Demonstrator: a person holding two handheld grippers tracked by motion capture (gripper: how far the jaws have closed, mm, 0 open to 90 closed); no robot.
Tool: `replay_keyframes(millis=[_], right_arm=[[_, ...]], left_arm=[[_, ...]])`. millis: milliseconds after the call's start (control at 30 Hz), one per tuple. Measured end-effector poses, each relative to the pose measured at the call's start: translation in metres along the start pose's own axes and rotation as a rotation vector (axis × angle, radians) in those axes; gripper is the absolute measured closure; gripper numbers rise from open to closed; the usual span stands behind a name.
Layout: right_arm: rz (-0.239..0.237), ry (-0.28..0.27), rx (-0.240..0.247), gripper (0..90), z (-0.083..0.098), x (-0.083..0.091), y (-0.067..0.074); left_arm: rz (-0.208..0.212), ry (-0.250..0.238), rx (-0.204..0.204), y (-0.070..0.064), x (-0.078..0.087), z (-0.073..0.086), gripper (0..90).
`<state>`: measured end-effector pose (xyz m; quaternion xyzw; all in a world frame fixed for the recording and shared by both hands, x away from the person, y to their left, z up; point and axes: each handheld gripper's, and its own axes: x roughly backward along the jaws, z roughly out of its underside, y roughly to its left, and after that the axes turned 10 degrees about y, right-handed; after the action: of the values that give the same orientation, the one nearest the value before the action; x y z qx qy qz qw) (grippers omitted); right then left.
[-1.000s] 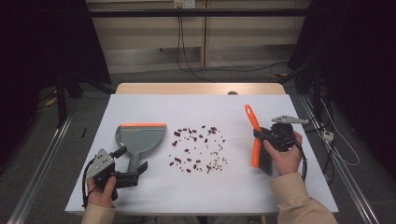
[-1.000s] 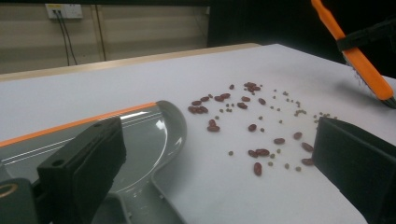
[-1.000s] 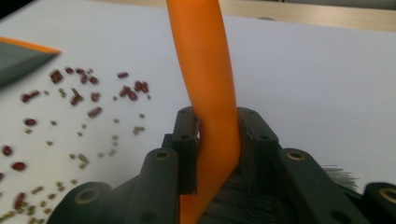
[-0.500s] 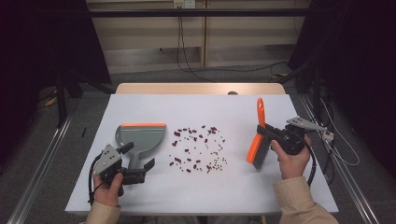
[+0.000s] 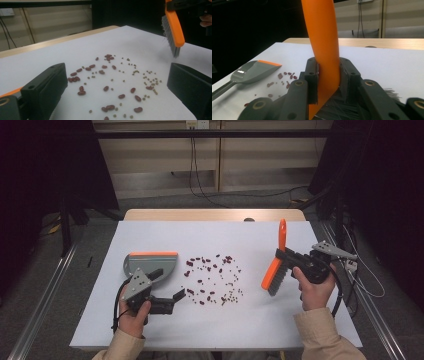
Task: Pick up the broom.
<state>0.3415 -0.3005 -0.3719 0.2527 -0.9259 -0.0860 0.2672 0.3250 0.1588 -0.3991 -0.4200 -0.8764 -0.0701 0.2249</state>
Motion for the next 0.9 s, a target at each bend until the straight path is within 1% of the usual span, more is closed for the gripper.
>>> replay_keyframes(millis=[133,233,333,367,400,433,533,633,700,767,833,867,900], right_arm=[[-0.017,-0.004,-0.005,71.2,-0.004,-0.005,0.003],[-0.020,-0.002,-0.004,71.2,-0.006,-0.007,0.005],[-0.030,0.001,0.006,71.2,-0.008,-0.012,0.009],[-0.036,0.007,0.012,71.2,-0.010,-0.015,0.013],[-0.036,0.007,0.012,71.2,-0.010,-0.015,0.013],[-0.042,0.011,0.016,71.2,-0.012,-0.017,0.017],[-0.047,0.007,0.022,71.2,-0.013,-0.020,0.020],[-0.055,0.010,0.031,71.2,-0.016,-0.024,0.025],[-0.061,0.012,0.043,71.2,-0.018,-0.028,0.031],[-0.067,0.014,0.046,71.2,-0.019,-0.029,0.032],[-0.076,0.016,0.051,71.2,-0.020,-0.033,0.037],[-0.076,0.016,0.051,71.2,-0.020,-0.033,0.037],[-0.081,0.013,0.053,71.2,-0.021,-0.035,0.040]], left_arm=[[0.022,-0.011,0.009,-0.004,-0.011,-0.005,2.3],[0.055,-0.025,0.020,-0.006,-0.018,-0.009,2.2],[0.071,-0.031,0.033,-0.009,-0.027,-0.013,2.2],[0.075,-0.023,0.030,-0.010,-0.030,-0.014,2.2],[0.080,-0.021,0.035,-0.012,-0.034,-0.015,2.2],[0.088,-0.013,0.038,-0.013,-0.037,-0.016,2.4],[0.111,0.012,0.027,-0.019,-0.047,-0.020,2.8],[0.152,0.038,0.031,-0.025,-0.058,-0.023,3.8],[0.165,0.052,0.035,-0.029,-0.064,-0.025,4.6],[0.178,0.060,0.040,-0.032,-0.070,-0.027,5.1],[0.184,0.066,0.034,-0.035,-0.074,-0.029,7.0],[0.192,0.066,0.033,-0.036,-0.076,-0.030,7.0],[0.203,0.066,0.037,-0.037,-0.079,-0.030,9.9]])
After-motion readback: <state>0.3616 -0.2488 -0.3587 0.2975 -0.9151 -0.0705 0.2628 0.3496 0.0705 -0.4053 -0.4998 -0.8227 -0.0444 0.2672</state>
